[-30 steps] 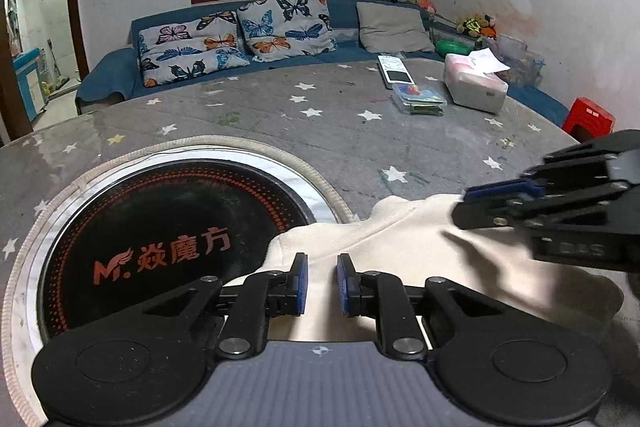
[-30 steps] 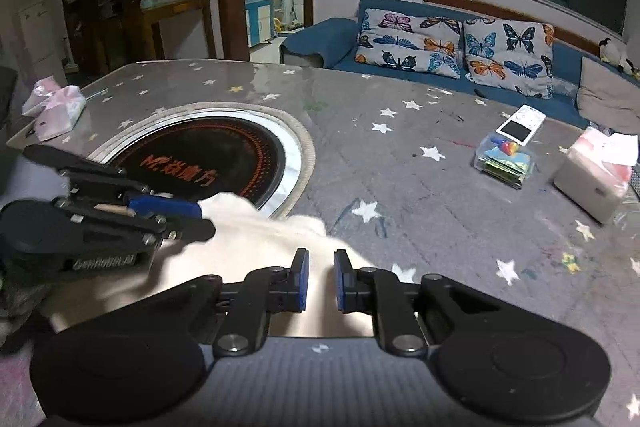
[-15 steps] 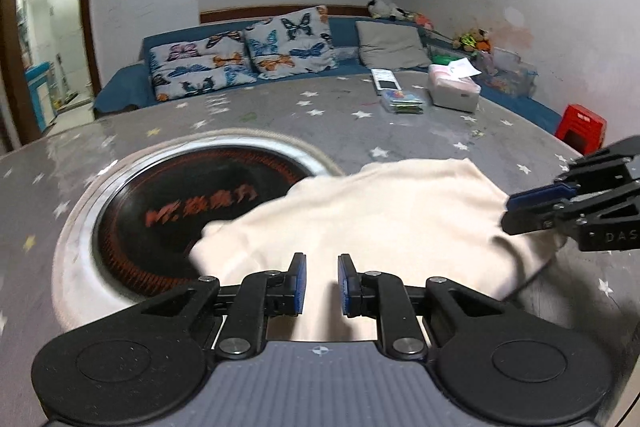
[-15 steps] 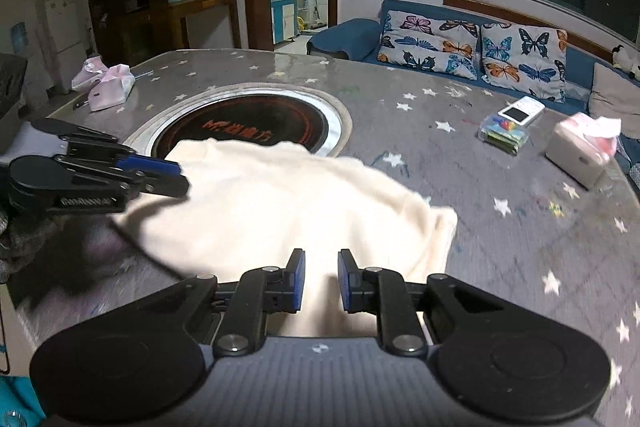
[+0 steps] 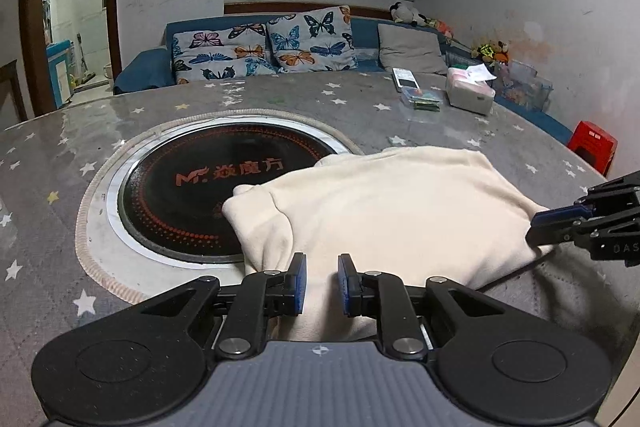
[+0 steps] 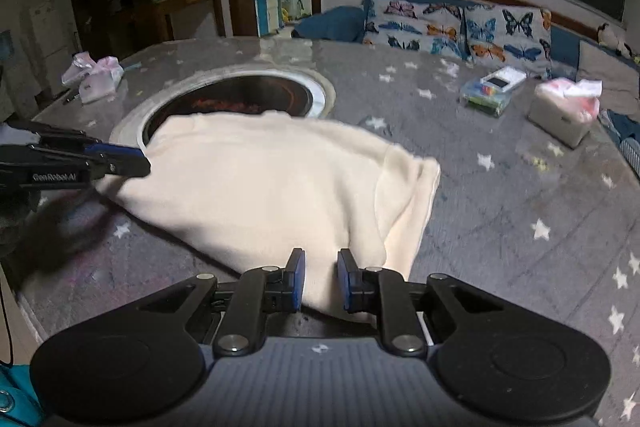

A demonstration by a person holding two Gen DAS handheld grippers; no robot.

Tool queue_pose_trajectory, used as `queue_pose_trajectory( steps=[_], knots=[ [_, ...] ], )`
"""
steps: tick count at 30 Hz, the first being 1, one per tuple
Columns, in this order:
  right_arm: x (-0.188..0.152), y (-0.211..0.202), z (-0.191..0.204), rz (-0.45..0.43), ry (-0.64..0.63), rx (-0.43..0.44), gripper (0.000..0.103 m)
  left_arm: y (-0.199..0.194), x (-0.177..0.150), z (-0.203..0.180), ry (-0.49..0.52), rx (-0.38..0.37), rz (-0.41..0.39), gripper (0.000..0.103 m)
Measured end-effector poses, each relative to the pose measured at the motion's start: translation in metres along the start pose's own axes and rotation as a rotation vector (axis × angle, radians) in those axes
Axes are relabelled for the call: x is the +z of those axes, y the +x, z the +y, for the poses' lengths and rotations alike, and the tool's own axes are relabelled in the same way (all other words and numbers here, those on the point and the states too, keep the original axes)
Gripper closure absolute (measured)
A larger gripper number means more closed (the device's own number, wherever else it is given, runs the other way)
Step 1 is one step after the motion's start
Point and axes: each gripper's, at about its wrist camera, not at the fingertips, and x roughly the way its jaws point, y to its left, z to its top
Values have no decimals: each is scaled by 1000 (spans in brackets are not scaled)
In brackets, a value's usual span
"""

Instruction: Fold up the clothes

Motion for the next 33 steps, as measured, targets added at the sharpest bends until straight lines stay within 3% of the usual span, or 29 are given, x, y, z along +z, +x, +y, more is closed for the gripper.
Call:
queue_pose_trajectory(
  steps=[4,13,18,25,28,33],
  knots=[
    [7,1,-1,-30,7,0,85,3,-2,3,-9,10,5,84],
    [6,12,-5,-10,25,5,85,-2,4,11,-50,11,-6,84],
    [9,11,-2,-27,26,10,80,6,10,22,-104,14,-2,84],
    [8,16,-2,-19,35,12,79,19,16,50,-260,50,14,84],
    [8,17,-2,-16,33,13,79,25,17,55,-283,37,23,84],
    [8,18,-1,-10,30,12,78,29,16,55,-270,39,12,98]
  ],
)
